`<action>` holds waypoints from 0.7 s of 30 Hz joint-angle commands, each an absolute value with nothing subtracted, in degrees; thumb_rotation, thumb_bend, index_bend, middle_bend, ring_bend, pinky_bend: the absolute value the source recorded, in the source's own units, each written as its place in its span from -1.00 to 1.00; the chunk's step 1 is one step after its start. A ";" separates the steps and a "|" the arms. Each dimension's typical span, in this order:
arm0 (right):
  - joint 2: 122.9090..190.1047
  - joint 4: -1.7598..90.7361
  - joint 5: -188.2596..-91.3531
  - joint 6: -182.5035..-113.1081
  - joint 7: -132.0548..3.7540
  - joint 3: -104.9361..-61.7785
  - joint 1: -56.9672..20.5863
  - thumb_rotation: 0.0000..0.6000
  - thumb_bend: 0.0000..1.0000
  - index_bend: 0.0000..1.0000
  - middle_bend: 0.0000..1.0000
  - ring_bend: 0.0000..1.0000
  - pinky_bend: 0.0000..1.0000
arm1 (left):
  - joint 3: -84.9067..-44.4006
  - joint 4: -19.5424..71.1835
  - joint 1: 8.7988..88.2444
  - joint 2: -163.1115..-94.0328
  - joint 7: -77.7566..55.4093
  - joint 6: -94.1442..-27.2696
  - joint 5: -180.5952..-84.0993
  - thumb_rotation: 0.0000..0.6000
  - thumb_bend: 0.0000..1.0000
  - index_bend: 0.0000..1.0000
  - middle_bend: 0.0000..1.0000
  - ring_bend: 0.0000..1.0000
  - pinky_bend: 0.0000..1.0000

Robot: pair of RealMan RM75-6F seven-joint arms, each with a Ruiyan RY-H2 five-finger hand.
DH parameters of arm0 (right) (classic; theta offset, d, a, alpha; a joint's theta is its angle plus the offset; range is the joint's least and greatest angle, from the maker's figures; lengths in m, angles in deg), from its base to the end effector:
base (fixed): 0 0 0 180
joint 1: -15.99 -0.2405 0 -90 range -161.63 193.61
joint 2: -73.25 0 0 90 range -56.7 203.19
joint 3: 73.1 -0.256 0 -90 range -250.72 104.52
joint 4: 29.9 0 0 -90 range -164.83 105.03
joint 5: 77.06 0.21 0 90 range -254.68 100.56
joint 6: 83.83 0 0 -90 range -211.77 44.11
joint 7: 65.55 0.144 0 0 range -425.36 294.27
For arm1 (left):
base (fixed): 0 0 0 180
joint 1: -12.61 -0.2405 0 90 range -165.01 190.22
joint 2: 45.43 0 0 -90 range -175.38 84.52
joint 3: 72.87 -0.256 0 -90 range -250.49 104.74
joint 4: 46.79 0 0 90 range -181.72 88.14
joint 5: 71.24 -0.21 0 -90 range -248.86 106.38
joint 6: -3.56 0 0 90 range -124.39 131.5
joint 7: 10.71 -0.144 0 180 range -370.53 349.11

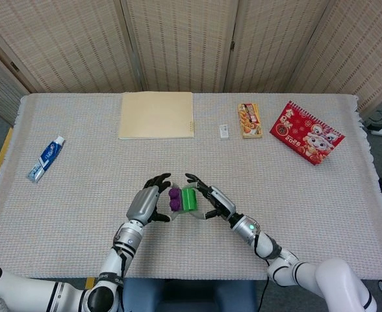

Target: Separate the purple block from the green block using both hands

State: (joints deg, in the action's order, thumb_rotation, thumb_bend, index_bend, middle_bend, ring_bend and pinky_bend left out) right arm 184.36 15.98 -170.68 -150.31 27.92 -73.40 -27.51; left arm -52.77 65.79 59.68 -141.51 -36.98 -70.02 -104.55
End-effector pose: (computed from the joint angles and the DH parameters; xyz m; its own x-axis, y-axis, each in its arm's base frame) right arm -0.1523 -0.3276 -0.1005 -0.6575 -0.6729 0.3391 -0.5092 0.0651 -0.8582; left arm -0.0420 0.2889 -0.0193 -0.1242 0.4287 0.8949 0.9869 -0.0403 0.1563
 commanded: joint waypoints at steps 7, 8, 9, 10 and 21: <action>184.99 16.09 -169.97 -150.41 26.38 -73.96 -27.25 1.00 -0.31 0.09 -1.00 -1.00 -1.00 | -52.63 65.65 59.68 -141.50 -36.81 -70.25 -104.70 1.00 -0.12 0.18 -0.78 -1.00 -1.00; 184.87 16.26 -170.06 -150.35 26.49 -73.89 -27.32 1.00 -0.31 0.11 -0.99 -0.99 -1.00 | -52.59 65.58 59.68 -141.47 -36.78 -70.24 -104.72 1.00 -0.12 0.18 -0.78 -1.00 -1.00; 184.78 16.37 -170.08 -150.35 26.48 -73.89 -27.35 1.00 -0.31 0.14 -0.98 -0.97 -1.00 | -52.57 65.52 59.68 -141.44 -36.78 -70.23 -104.72 1.00 -0.12 0.18 -0.78 -1.00 -1.00; 184.74 16.42 -170.05 -150.39 26.25 -73.94 -27.35 1.00 -0.31 0.16 -0.97 -0.96 -1.00 | -52.52 65.45 59.67 -141.40 -36.71 -70.19 -104.72 1.00 -0.13 0.18 -0.78 -1.00 -1.00; 183.97 16.87 -168.84 -149.73 24.20 -73.80 -25.93 1.00 -0.31 0.46 -0.82 -0.88 -1.00 | -50.53 65.33 59.94 -139.73 -35.64 -69.49 -105.76 1.00 -0.13 0.17 -0.78 -1.00 -1.00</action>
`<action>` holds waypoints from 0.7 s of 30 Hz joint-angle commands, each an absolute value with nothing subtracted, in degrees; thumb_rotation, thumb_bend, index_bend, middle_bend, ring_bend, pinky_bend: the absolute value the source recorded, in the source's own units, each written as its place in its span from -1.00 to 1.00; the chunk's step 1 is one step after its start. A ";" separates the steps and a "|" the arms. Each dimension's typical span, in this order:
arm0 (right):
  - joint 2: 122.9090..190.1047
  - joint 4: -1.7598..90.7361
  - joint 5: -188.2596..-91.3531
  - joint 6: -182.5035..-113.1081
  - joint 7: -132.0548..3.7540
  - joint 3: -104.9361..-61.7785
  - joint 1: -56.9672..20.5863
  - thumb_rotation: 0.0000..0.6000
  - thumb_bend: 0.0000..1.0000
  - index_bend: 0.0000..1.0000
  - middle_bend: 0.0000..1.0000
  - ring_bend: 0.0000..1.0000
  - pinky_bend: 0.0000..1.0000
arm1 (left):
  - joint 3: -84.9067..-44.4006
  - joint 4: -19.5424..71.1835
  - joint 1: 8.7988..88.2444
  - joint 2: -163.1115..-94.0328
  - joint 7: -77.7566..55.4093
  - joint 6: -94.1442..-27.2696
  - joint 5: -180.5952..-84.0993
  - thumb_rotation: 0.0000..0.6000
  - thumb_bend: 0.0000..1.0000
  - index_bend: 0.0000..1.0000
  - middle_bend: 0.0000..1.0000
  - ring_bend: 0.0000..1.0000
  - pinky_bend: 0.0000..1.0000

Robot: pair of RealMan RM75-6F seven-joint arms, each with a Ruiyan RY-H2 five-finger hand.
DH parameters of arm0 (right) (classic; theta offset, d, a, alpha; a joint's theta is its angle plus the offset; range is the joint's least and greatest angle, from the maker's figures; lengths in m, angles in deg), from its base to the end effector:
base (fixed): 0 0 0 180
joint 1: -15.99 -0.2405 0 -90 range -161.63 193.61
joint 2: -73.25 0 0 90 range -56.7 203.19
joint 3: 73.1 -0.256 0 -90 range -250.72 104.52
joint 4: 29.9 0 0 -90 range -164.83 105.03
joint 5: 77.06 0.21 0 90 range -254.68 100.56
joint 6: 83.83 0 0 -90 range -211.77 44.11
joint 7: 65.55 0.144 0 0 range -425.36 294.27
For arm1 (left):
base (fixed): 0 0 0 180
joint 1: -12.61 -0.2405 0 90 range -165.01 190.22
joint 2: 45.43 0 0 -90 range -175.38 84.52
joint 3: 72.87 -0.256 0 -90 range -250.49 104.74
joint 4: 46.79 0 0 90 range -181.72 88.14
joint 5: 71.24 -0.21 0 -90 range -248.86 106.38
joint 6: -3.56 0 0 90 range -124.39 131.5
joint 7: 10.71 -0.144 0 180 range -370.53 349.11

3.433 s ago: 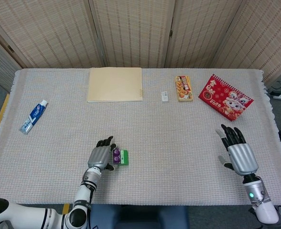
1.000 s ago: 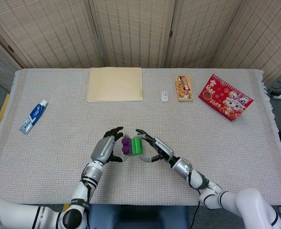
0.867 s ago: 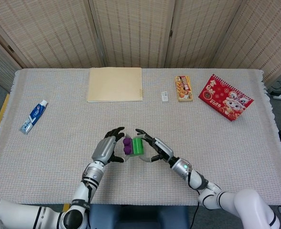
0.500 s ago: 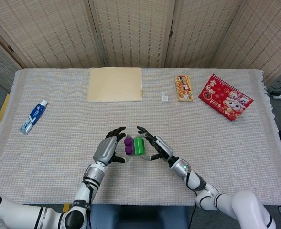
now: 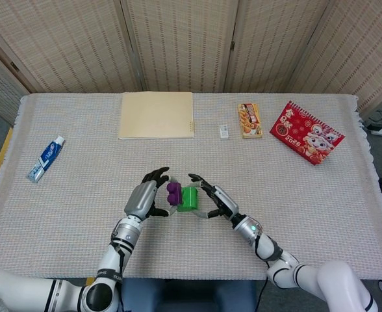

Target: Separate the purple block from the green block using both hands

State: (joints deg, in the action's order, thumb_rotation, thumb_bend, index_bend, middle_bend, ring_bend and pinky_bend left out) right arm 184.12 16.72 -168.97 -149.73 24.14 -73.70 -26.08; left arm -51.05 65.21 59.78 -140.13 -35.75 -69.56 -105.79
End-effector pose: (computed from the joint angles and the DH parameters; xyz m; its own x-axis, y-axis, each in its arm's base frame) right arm -0.1619 -0.3259 -0.0994 -0.6650 -0.6384 0.3875 -0.5401 0.0528 -0.8400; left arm -0.0397 0.3005 -0.0078 -0.1403 0.3868 0.9114 0.9828 -0.0571 0.1755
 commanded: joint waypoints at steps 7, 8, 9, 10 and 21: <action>183.01 18.22 -169.31 -150.27 23.28 -73.92 -26.02 1.00 -0.31 0.49 -0.81 -0.86 -1.00 | -49.59 66.06 59.89 -138.04 -35.36 -69.67 -105.47 1.00 -0.13 0.17 -0.78 -1.00 -1.00; 182.79 18.47 -169.37 -150.29 23.03 -73.89 -26.01 1.00 -0.31 0.49 -0.81 -0.86 -1.00 | -49.66 66.17 59.72 -137.78 -35.18 -69.67 -105.44 1.00 -0.13 0.17 -0.78 -1.00 -1.00; 182.48 18.76 -169.43 -150.27 22.80 -73.87 -26.04 1.00 -0.31 0.49 -0.81 -0.86 -1.00 | -49.74 66.24 59.59 -137.54 -35.06 -69.64 -105.50 1.00 -0.12 0.17 -0.78 -1.00 -1.00; 182.07 19.09 -169.54 -150.28 22.51 -73.79 -26.05 1.00 -0.31 0.49 -0.81 -0.86 -1.00 | -49.85 66.32 59.46 -137.24 -34.95 -69.59 -105.57 1.00 -0.13 0.17 -0.78 -1.00 -1.00; 169.45 30.73 -167.40 -145.89 -0.97 -72.96 -24.95 1.00 -0.31 0.51 -0.78 -0.86 -1.00 | -55.44 62.75 53.72 -132.21 -27.42 -65.07 -110.44 1.00 -0.12 0.17 -0.78 -1.00 -1.00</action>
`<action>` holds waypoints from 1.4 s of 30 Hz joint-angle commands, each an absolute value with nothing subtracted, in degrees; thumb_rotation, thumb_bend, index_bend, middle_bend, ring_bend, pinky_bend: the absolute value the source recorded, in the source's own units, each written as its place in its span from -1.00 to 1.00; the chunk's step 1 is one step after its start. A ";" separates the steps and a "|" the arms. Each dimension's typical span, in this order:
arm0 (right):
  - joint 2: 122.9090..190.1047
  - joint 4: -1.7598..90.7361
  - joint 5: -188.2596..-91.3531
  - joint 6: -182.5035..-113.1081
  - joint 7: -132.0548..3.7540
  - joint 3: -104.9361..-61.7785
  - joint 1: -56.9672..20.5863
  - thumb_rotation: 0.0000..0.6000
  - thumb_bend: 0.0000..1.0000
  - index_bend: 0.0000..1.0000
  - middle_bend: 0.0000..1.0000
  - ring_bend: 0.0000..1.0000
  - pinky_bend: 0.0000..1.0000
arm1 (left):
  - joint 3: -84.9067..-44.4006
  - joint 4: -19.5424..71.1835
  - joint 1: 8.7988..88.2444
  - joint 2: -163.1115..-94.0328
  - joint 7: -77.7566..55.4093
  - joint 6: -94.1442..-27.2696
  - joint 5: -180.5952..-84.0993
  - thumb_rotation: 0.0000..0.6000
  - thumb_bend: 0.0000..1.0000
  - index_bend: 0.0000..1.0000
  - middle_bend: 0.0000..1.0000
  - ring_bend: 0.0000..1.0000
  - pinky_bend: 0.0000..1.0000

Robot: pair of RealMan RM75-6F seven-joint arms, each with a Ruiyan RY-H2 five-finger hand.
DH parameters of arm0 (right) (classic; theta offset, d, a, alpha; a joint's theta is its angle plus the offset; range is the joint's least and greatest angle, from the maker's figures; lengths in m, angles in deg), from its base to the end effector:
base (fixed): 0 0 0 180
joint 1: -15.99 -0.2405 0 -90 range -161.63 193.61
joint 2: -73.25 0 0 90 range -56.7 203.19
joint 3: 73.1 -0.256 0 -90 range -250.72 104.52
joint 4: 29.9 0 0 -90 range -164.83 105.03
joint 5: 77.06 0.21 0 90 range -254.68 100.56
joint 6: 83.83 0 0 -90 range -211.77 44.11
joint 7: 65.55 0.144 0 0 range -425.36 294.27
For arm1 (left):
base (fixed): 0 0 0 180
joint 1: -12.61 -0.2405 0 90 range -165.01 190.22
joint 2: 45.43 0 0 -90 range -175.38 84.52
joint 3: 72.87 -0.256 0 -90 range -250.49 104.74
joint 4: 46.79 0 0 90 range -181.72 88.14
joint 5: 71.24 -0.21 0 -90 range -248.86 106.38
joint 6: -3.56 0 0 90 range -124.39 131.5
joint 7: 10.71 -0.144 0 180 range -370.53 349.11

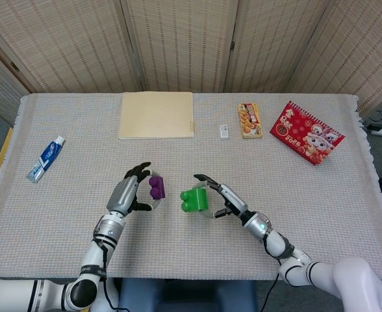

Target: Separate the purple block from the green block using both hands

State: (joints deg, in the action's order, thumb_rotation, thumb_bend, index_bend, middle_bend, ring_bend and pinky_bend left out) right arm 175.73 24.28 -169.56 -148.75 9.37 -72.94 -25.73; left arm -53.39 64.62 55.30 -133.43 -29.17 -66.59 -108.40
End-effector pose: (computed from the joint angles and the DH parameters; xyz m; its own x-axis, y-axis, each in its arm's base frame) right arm -0.1765 -0.3311 -0.0663 -0.4853 -0.6395 0.5962 -0.7147 -0.1026 -0.6918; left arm -0.0828 0.3086 0.0127 -0.1574 0.3524 0.9225 0.9854 -0.0060 0.1704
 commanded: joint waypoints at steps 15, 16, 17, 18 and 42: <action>157.83 43.91 -156.60 -137.33 -32.95 -74.28 -21.98 1.00 -0.31 0.54 -0.76 -0.85 -1.00 | -62.86 47.65 50.96 -138.48 -20.28 -56.52 -118.28 1.00 -0.11 0.16 -0.78 -1.00 -1.00; 157.61 44.14 -156.23 -136.82 -33.01 -74.33 -21.79 1.00 -0.31 0.54 -0.76 -0.85 -1.00 | -63.02 46.63 51.02 -139.08 -20.30 -56.43 -119.13 1.00 -0.11 0.15 -0.78 -1.00 -1.00; 157.44 44.30 -156.00 -136.56 -33.01 -74.42 -21.65 1.00 -0.31 0.54 -0.76 -0.86 -1.00 | -63.21 45.78 51.03 -139.58 -20.49 -56.58 -119.82 1.00 -0.11 0.13 -0.78 -1.00 -1.00; 157.30 44.40 -155.89 -136.40 -33.09 -74.50 -21.52 1.00 -0.31 0.54 -0.76 -0.87 -1.00 | -63.39 45.01 51.02 -140.07 -20.64 -56.65 -120.35 1.00 -0.11 0.11 -0.78 -1.00 -1.00; 147.23 54.87 -160.03 -133.56 -34.20 -74.57 -20.86 1.00 -0.31 -1.00 -1.00 -1.00 -1.00 | -61.76 47.44 50.57 -136.82 -26.65 -58.38 -122.65 1.00 -0.15 -1.00 -1.00 -1.00 -1.00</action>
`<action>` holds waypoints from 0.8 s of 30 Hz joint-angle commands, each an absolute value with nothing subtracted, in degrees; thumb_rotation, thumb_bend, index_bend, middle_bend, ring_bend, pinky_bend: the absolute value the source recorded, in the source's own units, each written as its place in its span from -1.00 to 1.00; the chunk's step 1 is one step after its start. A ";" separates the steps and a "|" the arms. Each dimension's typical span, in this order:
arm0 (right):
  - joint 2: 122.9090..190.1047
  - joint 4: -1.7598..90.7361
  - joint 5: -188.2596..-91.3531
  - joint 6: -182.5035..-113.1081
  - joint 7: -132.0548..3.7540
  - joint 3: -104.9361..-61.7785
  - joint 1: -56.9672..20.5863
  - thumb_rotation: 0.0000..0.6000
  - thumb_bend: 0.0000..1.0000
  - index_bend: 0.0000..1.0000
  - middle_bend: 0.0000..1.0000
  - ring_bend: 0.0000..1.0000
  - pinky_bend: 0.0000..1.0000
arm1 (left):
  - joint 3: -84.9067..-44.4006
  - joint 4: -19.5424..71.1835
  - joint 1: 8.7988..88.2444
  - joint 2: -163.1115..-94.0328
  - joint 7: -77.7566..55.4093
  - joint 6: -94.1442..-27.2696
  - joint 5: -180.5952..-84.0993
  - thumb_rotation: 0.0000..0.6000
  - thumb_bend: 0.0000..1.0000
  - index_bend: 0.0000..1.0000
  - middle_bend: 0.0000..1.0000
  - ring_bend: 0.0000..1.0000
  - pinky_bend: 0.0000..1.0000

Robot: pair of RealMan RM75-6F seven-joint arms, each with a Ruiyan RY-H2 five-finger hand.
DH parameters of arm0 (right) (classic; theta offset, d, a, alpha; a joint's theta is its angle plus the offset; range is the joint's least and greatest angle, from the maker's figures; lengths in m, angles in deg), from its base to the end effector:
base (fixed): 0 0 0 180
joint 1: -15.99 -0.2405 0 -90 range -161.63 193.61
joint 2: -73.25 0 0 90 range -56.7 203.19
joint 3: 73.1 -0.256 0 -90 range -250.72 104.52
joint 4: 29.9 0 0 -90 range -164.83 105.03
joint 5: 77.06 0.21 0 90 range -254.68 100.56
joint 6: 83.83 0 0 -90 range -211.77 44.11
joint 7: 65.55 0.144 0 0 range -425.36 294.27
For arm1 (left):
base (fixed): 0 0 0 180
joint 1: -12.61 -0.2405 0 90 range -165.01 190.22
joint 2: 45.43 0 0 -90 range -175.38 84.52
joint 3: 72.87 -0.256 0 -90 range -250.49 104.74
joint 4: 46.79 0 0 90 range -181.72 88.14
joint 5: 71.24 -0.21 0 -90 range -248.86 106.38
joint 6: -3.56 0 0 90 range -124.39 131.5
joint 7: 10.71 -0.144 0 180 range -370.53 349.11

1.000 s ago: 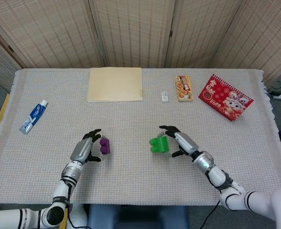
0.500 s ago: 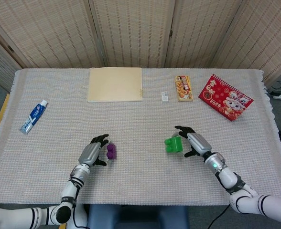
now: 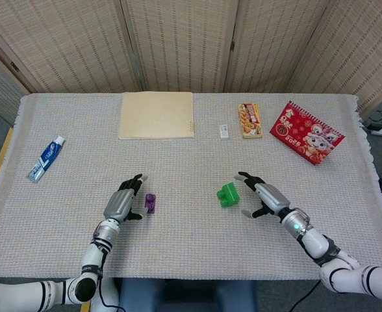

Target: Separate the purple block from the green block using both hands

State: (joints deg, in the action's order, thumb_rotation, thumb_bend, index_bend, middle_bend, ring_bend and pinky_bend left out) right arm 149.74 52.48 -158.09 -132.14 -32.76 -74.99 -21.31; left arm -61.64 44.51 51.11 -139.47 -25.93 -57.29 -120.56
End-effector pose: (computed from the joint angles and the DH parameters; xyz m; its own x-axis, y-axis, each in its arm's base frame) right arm -0.2271 -0.3189 0.0247 -0.0095 -0.5659 0.8245 -0.9823 -0.1490 -0.1136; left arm -0.1522 0.3108 -0.0402 0.0705 0.3961 0.9155 0.9963 -0.0733 -0.0450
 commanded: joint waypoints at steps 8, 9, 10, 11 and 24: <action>144.01 64.76 -155.80 -153.07 -75.23 -73.09 -9.57 1.00 -0.31 -1.00 -1.00 -1.00 -1.00 | -68.53 58.28 43.91 -121.11 -31.51 -66.50 -134.46 1.00 -0.15 -1.00 -1.00 -1.00 -1.00; 144.93 65.54 -154.64 -156.31 -80.49 -73.19 -7.86 1.00 -0.31 -1.00 -1.00 -1.00 -1.00 | -69.90 58.99 42.33 -119.74 -33.02 -69.11 -136.12 1.00 -0.16 -1.00 -1.00 -1.00 -1.00; 146.60 65.76 -153.71 -160.77 -86.27 -73.59 -5.83 1.00 -0.31 -1.00 -1.00 -1.00 -1.00 | -71.53 59.29 40.10 -118.41 -34.78 -72.82 -138.22 1.00 -0.16 -1.00 -1.00 -1.00 -1.00; 147.96 65.24 -154.03 -163.89 -89.43 -73.78 -4.59 1.00 -0.31 -1.00 -1.00 -1.00 -1.00 | -72.70 59.36 38.33 -117.62 -35.74 -75.50 -139.52 1.00 -0.17 -1.00 -1.00 -1.00 -1.00; 156.39 52.03 -154.03 -174.05 -90.87 -78.22 1.60 1.00 -0.31 -1.00 -1.00 -1.00 -1.00 | -75.10 45.46 25.55 -114.02 -18.27 -83.90 -143.42 1.00 -0.19 -1.00 -1.00 -1.00 -1.00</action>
